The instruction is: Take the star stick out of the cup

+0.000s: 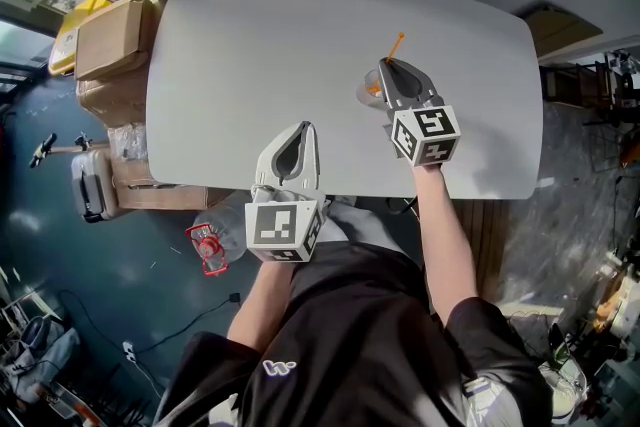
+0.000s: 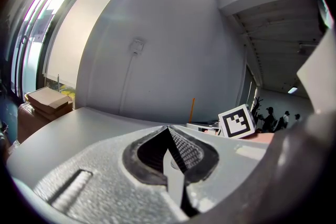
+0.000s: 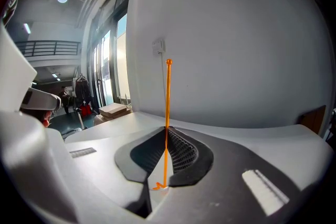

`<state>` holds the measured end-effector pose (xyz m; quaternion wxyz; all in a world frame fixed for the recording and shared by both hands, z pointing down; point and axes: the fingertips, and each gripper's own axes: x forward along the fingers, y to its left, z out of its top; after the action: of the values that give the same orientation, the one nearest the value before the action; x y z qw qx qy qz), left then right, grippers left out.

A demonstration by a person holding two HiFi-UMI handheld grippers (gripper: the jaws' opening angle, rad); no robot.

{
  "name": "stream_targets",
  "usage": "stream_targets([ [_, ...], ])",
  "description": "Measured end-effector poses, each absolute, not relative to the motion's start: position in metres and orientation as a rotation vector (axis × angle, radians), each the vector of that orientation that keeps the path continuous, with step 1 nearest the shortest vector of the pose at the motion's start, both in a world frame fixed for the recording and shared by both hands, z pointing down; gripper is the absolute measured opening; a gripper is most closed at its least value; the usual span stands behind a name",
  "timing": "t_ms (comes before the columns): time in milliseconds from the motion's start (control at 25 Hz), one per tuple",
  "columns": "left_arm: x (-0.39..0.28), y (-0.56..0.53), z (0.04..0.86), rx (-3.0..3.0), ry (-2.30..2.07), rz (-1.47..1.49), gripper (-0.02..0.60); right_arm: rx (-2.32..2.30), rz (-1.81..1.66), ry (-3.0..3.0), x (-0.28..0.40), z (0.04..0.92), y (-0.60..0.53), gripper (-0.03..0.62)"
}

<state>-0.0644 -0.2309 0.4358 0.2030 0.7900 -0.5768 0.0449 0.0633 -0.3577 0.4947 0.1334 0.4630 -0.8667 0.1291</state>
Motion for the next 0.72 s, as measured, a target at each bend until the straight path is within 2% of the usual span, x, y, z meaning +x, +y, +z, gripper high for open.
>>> stream_targets([
  [720,-0.053,-0.217,0.423,2.252,-1.554,0.076,0.005,1.444,0.270,-2.638,0.074,0.415,-0.333,0.012],
])
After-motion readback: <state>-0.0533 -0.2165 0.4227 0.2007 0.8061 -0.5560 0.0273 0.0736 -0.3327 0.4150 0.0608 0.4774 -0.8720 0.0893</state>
